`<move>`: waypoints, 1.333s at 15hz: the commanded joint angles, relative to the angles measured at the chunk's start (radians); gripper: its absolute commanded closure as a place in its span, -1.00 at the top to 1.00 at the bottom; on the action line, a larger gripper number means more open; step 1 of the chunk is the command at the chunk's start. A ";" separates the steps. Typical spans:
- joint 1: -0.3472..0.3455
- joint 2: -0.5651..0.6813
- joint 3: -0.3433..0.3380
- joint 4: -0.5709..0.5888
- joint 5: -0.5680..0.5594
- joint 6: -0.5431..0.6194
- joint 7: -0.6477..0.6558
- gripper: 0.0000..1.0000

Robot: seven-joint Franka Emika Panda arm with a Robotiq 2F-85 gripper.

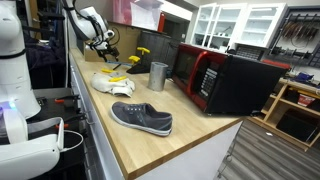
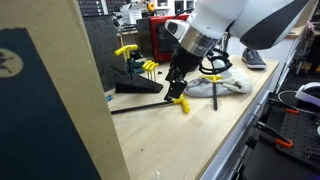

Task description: Put the things with the yellow handle on the stand

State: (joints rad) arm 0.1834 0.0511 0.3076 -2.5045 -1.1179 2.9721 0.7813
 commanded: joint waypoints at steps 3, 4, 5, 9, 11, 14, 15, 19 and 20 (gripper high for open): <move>-0.039 0.010 0.003 -0.045 0.263 0.077 -0.197 1.00; -0.044 0.015 0.008 -0.046 0.314 0.080 -0.231 1.00; -0.048 0.016 0.014 -0.047 0.367 0.073 -0.263 1.00; 0.006 0.041 0.011 -0.045 0.685 0.040 -0.490 1.00; -0.053 0.024 0.100 -0.046 0.829 0.006 -0.595 1.00; -0.074 -0.034 0.156 -0.047 1.011 -0.047 -0.747 1.00; -0.080 -0.060 0.170 -0.045 1.061 -0.080 -0.796 1.00; -0.066 -0.226 0.144 -0.054 1.147 -0.238 -0.917 1.00; 0.000 -0.268 0.070 -0.058 1.122 -0.274 -0.908 1.00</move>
State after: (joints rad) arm 0.1177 -0.0661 0.4580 -2.5356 -0.0050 2.8121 -0.0868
